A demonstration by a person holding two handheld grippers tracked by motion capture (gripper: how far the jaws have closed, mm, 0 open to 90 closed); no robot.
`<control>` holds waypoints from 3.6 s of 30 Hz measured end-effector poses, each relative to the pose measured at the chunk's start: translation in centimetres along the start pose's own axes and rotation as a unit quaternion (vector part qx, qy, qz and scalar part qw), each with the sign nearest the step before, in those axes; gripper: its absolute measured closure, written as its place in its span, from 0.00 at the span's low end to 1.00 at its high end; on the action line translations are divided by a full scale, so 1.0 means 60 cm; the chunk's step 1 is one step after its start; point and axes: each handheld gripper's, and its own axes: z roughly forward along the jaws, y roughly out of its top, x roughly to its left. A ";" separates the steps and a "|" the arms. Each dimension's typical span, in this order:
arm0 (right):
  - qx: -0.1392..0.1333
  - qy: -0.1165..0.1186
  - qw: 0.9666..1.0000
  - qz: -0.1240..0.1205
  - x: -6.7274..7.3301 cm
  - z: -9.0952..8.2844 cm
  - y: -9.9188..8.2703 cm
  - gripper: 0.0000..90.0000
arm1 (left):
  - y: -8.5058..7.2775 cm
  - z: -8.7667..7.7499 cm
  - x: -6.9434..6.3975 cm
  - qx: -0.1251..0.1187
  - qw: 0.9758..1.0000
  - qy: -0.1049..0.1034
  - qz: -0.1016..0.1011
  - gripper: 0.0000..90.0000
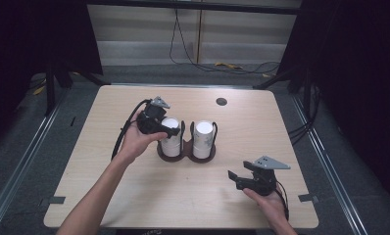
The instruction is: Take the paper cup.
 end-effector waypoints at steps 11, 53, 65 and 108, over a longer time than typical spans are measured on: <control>0.002 0.002 1.000 0.001 0.000 0.000 0.000 0.30 | 0.006 -0.011 -0.002 -0.007 1.000 0.000 -0.001 0.39; 0.004 0.004 1.000 0.001 0.000 0.003 0.000 0.30 | 0.017 -0.057 0.004 -0.054 0.998 -0.016 -0.021 0.40; 0.006 0.005 1.000 0.001 0.000 0.005 0.000 0.30 | 0.019 -0.061 0.002 -0.068 0.997 -0.014 -0.022 0.40; 0.004 0.006 1.000 0.001 0.001 0.004 0.000 0.30 | -0.009 -0.132 -0.024 -0.149 0.988 -0.042 -0.003 0.40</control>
